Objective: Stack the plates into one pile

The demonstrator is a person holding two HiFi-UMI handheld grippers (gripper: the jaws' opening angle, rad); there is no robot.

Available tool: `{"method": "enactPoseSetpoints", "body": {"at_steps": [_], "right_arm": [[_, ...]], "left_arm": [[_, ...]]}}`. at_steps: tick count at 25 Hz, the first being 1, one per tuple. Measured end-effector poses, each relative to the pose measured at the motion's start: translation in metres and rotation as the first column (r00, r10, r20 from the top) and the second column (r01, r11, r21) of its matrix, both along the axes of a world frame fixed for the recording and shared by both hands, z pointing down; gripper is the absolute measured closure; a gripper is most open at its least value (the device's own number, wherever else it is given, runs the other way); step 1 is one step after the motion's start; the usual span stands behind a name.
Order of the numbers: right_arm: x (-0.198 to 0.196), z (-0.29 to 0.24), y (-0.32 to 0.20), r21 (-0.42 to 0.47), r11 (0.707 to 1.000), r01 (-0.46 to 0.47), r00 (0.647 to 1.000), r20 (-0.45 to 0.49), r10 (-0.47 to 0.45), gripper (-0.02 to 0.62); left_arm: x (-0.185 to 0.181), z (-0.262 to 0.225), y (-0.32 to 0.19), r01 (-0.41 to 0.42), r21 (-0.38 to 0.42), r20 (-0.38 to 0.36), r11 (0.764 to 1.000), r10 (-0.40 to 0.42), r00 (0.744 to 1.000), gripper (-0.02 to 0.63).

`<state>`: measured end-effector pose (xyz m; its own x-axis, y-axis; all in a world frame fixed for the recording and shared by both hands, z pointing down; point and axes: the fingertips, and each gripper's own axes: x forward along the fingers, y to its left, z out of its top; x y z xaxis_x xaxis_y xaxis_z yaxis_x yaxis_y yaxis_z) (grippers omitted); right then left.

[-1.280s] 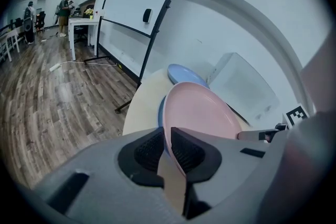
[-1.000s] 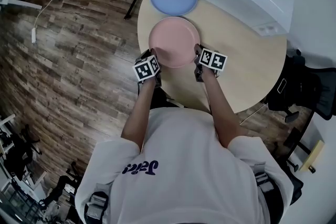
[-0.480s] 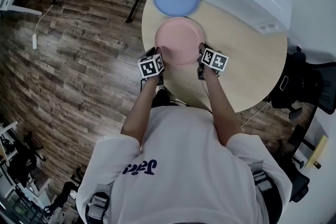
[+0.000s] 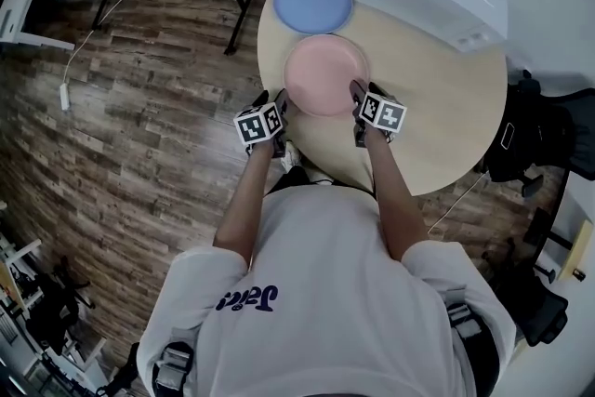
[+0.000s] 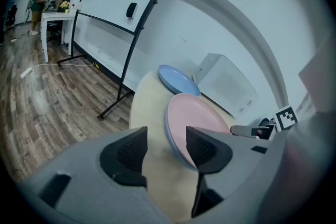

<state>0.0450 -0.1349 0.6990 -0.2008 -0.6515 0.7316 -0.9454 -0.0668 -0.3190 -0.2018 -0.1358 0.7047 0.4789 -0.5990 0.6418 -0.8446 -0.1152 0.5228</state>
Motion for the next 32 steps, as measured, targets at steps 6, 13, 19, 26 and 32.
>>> {"method": "enactPoseSetpoints", "body": {"at_steps": [6, 13, 19, 26, 32], "right_arm": [[0.004, 0.006, 0.022, -0.024, 0.999, -0.046, 0.999, 0.028, 0.047, 0.360], [-0.001, 0.021, 0.038, -0.051, 0.999, -0.016, 0.989, 0.148, 0.023, 0.360], [-0.004, 0.040, 0.025, -0.078, 0.997, -0.002, 0.976, 0.219, 0.019, 0.362], [0.004, 0.047, 0.019, -0.088, 0.996, 0.016, 0.976, 0.218, 0.003, 0.466], [0.003, 0.042, 0.030, -0.104, 0.994, 0.019, 0.970, 0.244, 0.007, 0.474]], "left_arm": [[0.011, 0.001, 0.000, -0.051, -0.008, -0.071, 0.999, 0.051, 0.996, 0.389], [0.025, 0.010, -0.007, -0.070, -0.044, -0.066, 0.997, 0.067, 0.996, 0.390], [0.039, 0.029, -0.019, -0.073, -0.086, 0.004, 0.994, 0.074, 0.997, 0.390], [0.045, 0.044, -0.016, 0.005, -0.161, 0.060, 0.987, 0.005, 0.998, 0.487], [0.039, 0.038, 0.005, 0.040, -0.189, 0.105, 0.981, -0.020, 0.994, 0.535]]}}
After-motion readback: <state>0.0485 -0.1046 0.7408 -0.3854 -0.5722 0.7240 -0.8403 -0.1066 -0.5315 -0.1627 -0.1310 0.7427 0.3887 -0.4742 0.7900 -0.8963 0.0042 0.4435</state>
